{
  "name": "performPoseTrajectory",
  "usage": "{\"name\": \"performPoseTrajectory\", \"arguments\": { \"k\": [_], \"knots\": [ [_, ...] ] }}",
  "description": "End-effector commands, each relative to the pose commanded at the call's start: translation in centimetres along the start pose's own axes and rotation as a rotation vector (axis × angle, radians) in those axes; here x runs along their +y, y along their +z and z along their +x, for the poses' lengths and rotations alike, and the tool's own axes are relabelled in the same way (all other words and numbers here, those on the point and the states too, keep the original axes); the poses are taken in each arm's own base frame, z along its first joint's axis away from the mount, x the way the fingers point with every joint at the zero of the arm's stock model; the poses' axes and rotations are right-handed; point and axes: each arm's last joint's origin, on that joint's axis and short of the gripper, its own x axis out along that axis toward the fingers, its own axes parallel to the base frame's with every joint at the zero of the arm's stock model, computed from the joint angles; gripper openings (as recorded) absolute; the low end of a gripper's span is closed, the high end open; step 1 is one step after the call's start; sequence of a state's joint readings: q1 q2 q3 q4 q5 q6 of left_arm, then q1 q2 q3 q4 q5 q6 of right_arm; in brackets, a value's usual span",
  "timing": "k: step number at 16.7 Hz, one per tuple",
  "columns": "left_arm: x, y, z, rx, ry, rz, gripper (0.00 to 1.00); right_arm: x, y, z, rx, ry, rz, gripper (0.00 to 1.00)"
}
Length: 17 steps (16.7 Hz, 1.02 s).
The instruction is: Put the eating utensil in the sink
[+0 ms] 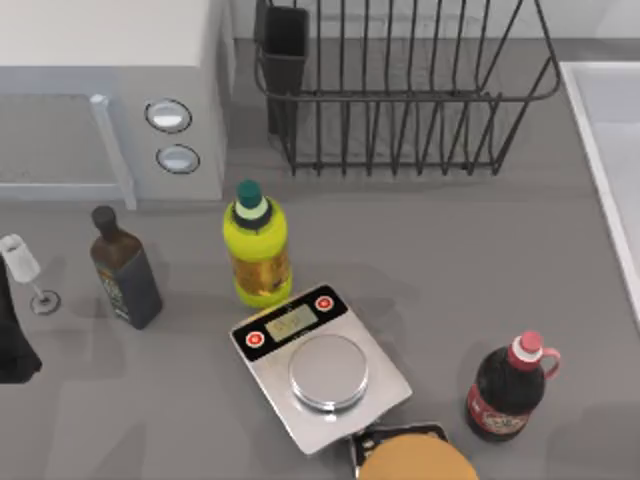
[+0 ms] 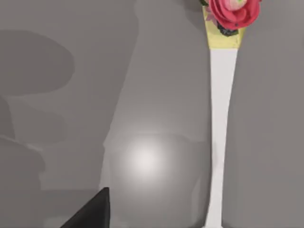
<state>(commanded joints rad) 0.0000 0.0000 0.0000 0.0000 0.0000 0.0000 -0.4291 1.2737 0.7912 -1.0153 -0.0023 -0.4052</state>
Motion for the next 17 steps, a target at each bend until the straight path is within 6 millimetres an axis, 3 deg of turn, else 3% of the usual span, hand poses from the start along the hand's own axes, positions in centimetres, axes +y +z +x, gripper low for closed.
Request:
{"name": "performPoseTrajectory", "arguments": {
  "k": [9, 12, 17],
  "knots": [
    [0.0, 0.0, 0.0, 0.000, 0.000, 0.000, 1.00, -0.7, 0.6, 0.5, 0.064, 0.026, 0.001, 1.00],
    [0.0, 0.0, 0.0, 0.000, 0.000, 0.000, 1.00, -0.8, 0.8, 2.7, 0.066, 0.027, 0.003, 1.00],
    [0.0, 0.0, 0.0, 0.000, 0.000, 0.000, 1.00, -0.8, 0.5, 8.1, 0.055, 0.023, 0.002, 1.00]
  ]
}}
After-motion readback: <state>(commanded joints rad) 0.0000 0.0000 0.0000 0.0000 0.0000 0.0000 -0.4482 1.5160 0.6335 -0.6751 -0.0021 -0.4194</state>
